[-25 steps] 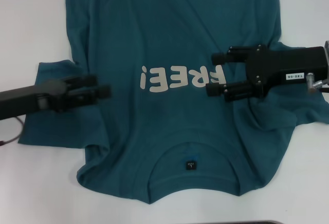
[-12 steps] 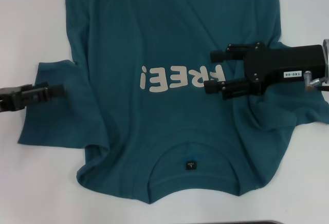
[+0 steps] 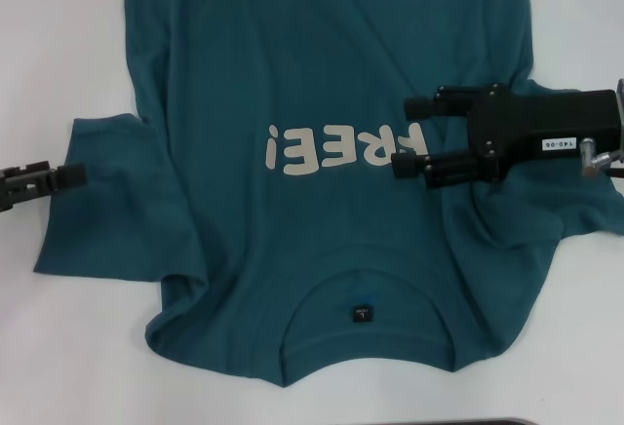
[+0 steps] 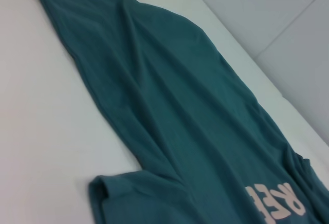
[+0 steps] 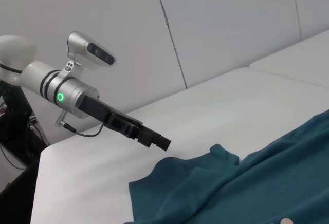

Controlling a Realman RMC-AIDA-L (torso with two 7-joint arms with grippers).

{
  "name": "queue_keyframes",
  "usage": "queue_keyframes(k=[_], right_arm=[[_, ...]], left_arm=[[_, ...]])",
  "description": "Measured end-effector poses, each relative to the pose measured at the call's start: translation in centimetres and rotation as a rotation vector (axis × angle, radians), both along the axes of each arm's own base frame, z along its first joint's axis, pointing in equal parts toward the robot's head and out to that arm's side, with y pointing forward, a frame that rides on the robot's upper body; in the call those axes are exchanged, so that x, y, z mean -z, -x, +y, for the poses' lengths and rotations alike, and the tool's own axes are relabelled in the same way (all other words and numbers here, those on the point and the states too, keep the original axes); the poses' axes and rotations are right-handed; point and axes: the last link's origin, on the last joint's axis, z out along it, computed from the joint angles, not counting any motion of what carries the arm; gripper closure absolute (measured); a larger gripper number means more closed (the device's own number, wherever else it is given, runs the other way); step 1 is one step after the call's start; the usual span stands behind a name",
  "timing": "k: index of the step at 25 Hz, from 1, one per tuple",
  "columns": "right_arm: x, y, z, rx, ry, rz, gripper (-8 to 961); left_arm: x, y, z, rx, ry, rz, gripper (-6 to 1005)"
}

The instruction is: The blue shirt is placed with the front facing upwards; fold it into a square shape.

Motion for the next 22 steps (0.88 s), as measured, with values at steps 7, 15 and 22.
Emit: queue_keyframes(k=[7, 15, 22], right_arm=[[0.0, -0.1, -0.2, 0.003, 0.004, 0.003, 39], [-0.1, -0.2, -0.3, 0.005, 0.003, 0.002, 39], [-0.1, -0.2, -0.4, 0.004, 0.008, 0.005, 39]], left_arm=[[-0.1, 1.1, -0.4, -0.049, -0.011, 0.03, 127], [0.2, 1.7, -1.0, -0.081, 0.008, 0.046, 127], [1.4, 1.3, -1.2, -0.069, 0.049, 0.046, 126]])
